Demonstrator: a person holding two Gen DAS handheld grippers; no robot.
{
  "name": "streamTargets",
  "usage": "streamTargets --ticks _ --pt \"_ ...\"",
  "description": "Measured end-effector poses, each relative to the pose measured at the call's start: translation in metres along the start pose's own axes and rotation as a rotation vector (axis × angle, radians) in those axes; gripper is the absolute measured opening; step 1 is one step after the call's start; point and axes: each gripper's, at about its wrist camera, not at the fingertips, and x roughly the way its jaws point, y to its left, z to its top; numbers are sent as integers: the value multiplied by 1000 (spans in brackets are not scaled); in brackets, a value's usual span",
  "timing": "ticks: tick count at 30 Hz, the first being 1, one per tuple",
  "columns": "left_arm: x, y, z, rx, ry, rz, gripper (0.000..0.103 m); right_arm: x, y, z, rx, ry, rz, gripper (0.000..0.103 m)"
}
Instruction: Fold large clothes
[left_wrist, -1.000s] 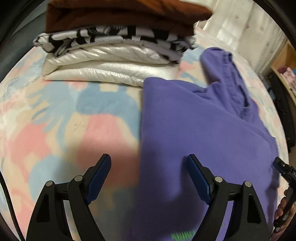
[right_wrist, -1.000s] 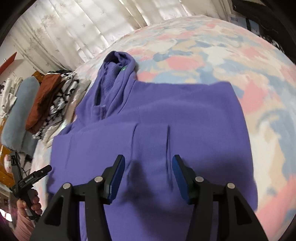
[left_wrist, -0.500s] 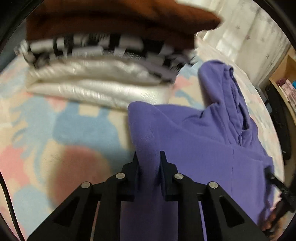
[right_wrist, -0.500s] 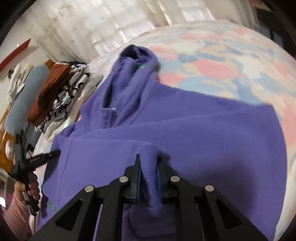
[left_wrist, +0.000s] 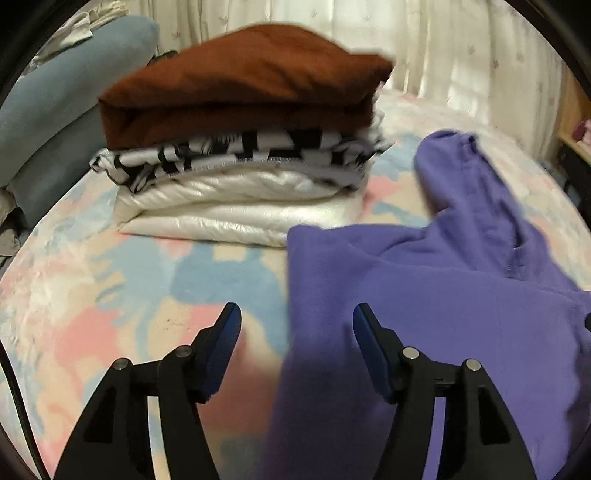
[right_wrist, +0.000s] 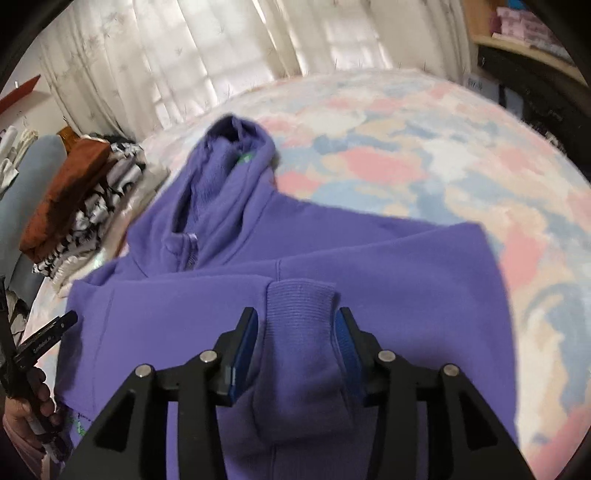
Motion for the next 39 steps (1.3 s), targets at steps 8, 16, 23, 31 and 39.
streamTargets --ticks 8,16,23,31,39 --pt "-26 -39 -28 9 109 -192 43 -23 65 -21 -108 5 103 44" --pt "-12 -38 -54 43 89 -110 43 13 75 -47 -122 119 136 41" --pt "-46 -28 -65 115 74 -58 52 -28 28 -53 -56 89 127 44" --pt "-135 -3 -94 72 -4 -33 73 -105 26 -81 -54 14 84 46" --pt "-209 28 -127 -1 -24 -47 74 -177 37 -125 -43 -33 137 47"
